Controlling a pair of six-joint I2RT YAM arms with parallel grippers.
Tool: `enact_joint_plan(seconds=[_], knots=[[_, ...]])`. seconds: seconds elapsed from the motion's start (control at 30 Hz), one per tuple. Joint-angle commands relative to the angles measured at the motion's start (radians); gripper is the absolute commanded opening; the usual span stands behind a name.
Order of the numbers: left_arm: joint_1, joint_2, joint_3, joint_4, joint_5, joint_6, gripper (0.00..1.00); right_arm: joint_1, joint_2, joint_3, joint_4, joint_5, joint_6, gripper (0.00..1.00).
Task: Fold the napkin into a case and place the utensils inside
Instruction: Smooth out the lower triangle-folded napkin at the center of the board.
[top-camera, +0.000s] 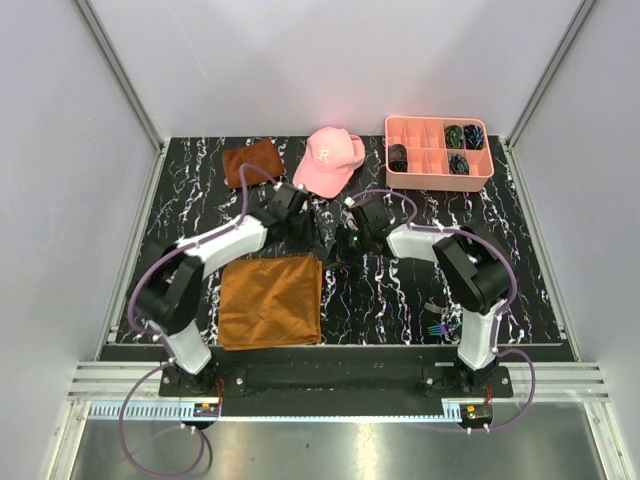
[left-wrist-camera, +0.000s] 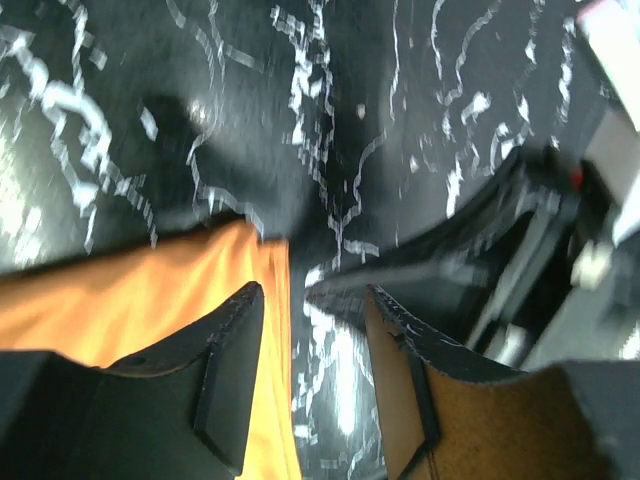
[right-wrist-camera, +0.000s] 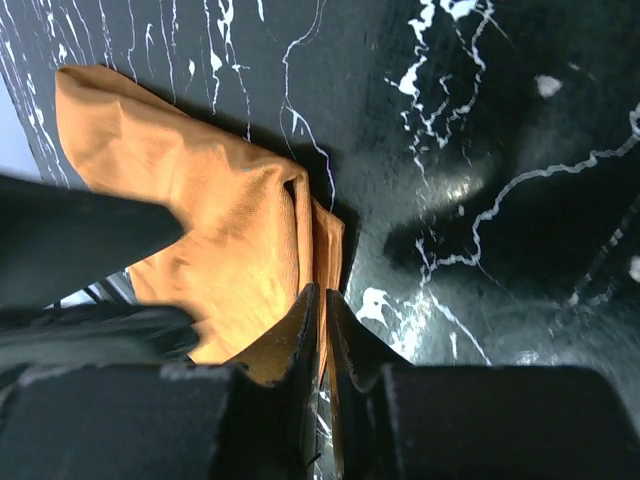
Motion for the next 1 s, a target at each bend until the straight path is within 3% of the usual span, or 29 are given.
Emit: enact_joint_plan(seconds=[0.0,0.37,0.43,0.9,0.97], knots=[[-0.021,0.083,0.104,-0.053,-0.094,0.037,0.47,-0.009,0.037,0.050,-0.003,-0.053,-0.024,0.14],[-0.041,0.181,0.145,-0.075,-0.141,0.052,0.40,-0.032,0.080,0.030,0.059,-0.087,-0.009,0.12],[-0.042,0.198,0.148,-0.076,-0.145,0.054,0.39,-0.032,0.080,0.028,0.062,-0.095,-0.010,0.08],[-0.052,0.205,0.148,-0.085,-0.188,0.071,0.33,-0.034,0.045,0.027,0.073,-0.110,0.005,0.07],[-0.052,0.221,0.153,-0.084,-0.184,0.069,0.28,-0.035,0.042,0.028,0.074,-0.112,0.009,0.07]])
